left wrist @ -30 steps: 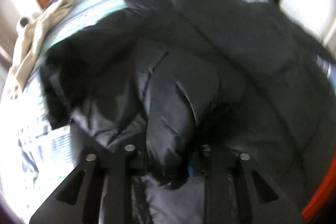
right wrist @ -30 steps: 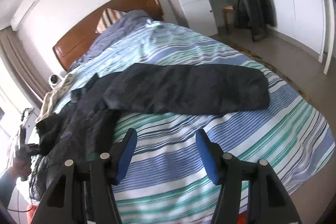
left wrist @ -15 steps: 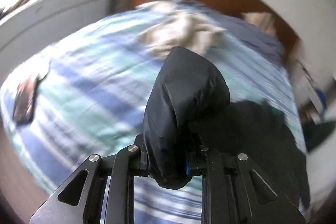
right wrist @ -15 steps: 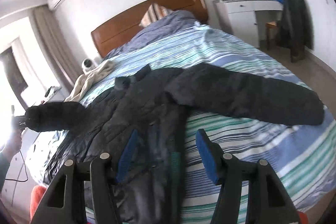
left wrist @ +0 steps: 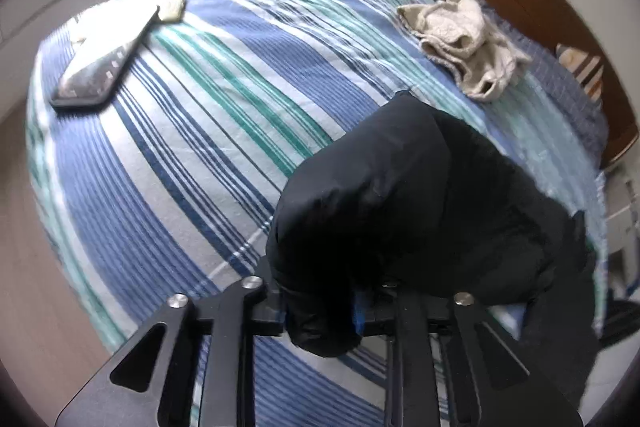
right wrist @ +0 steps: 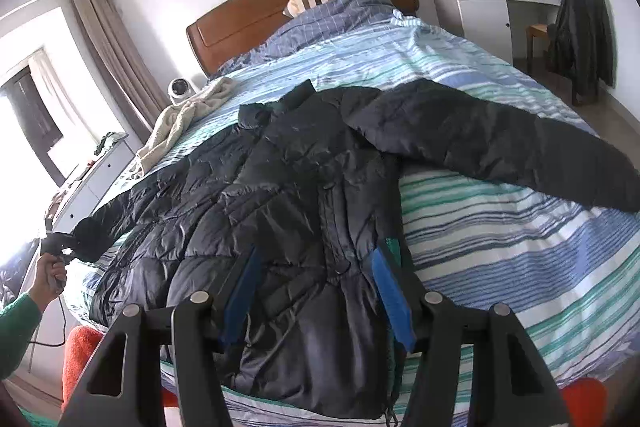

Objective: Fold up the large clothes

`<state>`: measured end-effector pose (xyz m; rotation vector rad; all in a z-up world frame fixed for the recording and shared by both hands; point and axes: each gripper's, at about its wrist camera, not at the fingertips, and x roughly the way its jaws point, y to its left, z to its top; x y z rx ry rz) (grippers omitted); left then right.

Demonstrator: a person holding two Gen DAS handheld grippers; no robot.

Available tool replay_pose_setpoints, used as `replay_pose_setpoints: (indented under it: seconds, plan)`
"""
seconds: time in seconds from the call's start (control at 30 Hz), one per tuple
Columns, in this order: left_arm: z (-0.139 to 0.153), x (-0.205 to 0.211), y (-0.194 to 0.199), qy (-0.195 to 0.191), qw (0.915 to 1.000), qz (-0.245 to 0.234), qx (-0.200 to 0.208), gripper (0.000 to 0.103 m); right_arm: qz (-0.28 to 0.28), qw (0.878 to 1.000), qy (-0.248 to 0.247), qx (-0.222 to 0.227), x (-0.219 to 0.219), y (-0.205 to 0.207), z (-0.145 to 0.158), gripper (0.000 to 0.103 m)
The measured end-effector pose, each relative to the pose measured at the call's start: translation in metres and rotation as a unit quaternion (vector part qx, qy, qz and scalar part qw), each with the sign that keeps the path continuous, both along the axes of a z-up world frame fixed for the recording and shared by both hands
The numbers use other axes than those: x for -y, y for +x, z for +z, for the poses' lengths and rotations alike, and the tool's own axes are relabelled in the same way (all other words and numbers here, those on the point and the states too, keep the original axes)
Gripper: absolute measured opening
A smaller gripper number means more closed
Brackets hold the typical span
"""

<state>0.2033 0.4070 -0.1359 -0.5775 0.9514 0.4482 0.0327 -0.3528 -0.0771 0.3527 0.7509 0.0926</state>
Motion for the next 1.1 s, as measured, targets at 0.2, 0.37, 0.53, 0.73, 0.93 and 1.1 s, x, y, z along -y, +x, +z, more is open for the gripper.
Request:
replay_pose_setpoints:
  seconds: [0.2,0.37,0.53,0.73,0.93,1.1]
  plan:
    - [0.017,-0.001,-0.023,0.044,0.9985,0.013,-0.028,0.053,-0.025,0.999,-0.029,-0.033,0.020,-0.007,-0.005,0.081]
    - [0.045,0.054,-0.058,0.004,0.9954,-0.095,0.004,0.065,-0.010,0.995,-0.043,-0.086,0.034,-0.013,-0.016,0.081]
    - [0.049,0.175,-0.089,-0.021,0.9570,-0.289,0.017,0.083,0.044,0.989,-0.022,-0.138,0.028,-0.012,-0.037,0.081]
    - [0.000,0.260,-0.103,-0.030,0.9242,-0.379,-0.038,0.081,0.081,0.985,0.022,-0.150,0.014,-0.003,-0.061,0.081]
    - [-0.021,0.267,-0.105,-0.049,0.9229,-0.378,-0.053,0.029,0.069,0.986,0.026,-0.151,0.011,0.005,-0.067,0.035]
    - [-0.010,0.271,-0.121,-0.036,0.9138,-0.402,-0.042,0.020,0.067,0.987,0.000,-0.147,0.009,-0.006,-0.055,0.020]
